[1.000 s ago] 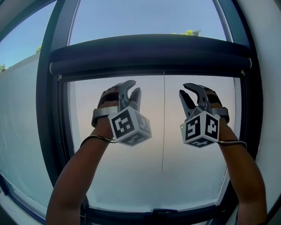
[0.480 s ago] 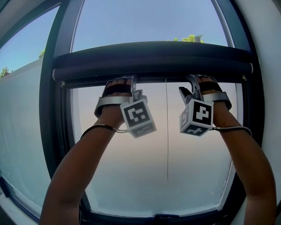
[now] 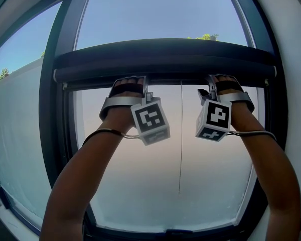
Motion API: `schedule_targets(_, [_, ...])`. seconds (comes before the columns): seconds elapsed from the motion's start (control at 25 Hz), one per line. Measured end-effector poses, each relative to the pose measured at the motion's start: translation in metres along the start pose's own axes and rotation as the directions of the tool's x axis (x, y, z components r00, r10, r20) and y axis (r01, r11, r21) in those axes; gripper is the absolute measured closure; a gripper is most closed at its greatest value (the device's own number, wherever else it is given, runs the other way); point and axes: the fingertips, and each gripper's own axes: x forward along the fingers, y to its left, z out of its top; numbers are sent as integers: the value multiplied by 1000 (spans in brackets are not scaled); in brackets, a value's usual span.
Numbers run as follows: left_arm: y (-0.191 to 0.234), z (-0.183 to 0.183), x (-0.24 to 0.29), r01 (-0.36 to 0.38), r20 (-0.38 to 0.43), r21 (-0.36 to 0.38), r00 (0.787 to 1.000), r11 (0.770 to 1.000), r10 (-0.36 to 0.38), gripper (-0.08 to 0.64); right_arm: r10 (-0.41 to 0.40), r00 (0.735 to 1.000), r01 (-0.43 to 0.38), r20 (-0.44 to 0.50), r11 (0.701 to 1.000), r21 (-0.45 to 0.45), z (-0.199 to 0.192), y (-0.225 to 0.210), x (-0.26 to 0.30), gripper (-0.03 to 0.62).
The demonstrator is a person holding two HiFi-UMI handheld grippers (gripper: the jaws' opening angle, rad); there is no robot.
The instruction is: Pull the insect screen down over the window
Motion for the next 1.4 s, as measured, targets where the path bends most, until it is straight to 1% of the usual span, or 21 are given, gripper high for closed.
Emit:
schedule_targets(0.12, [2, -1, -2, 24, 5, 15, 1000, 1000, -24, 341, 9, 1000, -9, -25, 1000, -23, 0, 0, 0, 416])
schedule_targets(0.24, [1, -4, -4, 55, -28, 58, 998, 997, -54, 341, 45, 998, -46, -32, 998, -34, -1, 2, -2, 408])
schedule_targets(0.32, [-3, -4, -7, 111, -48, 56, 993, 992, -108, 341, 99, 995, -100, -32, 995, -26, 0, 6, -5, 400])
schedule_targets(0.44, [-12, -3, -15, 211, -58, 39, 976, 977, -209, 341, 195, 980, -197, -46, 980, -37, 0, 15, -14, 400])
schedule_targets(0.52, [-17, -4, -20, 249, -59, 46, 967, 967, -246, 341, 230, 972, -232, -42, 972, -43, 1, 19, -19, 400])
schedule_targets(0.68, [-25, -5, -28, 278, -43, 47, 960, 960, -276, 341, 256, 966, -257, -29, 966, -33, 4, 27, -26, 400])
schedule_targets(0.84, [-35, -4, -40, 281, -17, 39, 960, 959, -280, 341, 306, 952, -306, -22, 952, -20, 5, 36, -37, 401])
schedule_targets(0.96, [-44, -5, -48, 329, -12, 24, 944, 944, -329, 341, 341, 940, -342, -26, 939, -37, 6, 43, -46, 402])
schedule_targets(1.08, [-52, -5, -57, 368, -6, 29, 930, 930, -368, 341, 341, 940, -342, -22, 937, -64, 7, 52, -53, 402])
schedule_targets(1.24, [-70, -4, -71, 430, 5, 18, 903, 903, -430, 342, 362, 932, -361, -1, 930, -63, 8, 70, -65, 402])
schedule_targets(1.32, [-78, -2, -78, 440, 17, 14, 898, 898, -440, 342, 373, 928, -373, 6, 927, -50, 8, 78, -72, 402])
schedule_targets(1.4, [-82, -3, -83, 433, 26, 6, 901, 901, -433, 342, 373, 928, -373, 14, 927, -41, 10, 82, -77, 402])
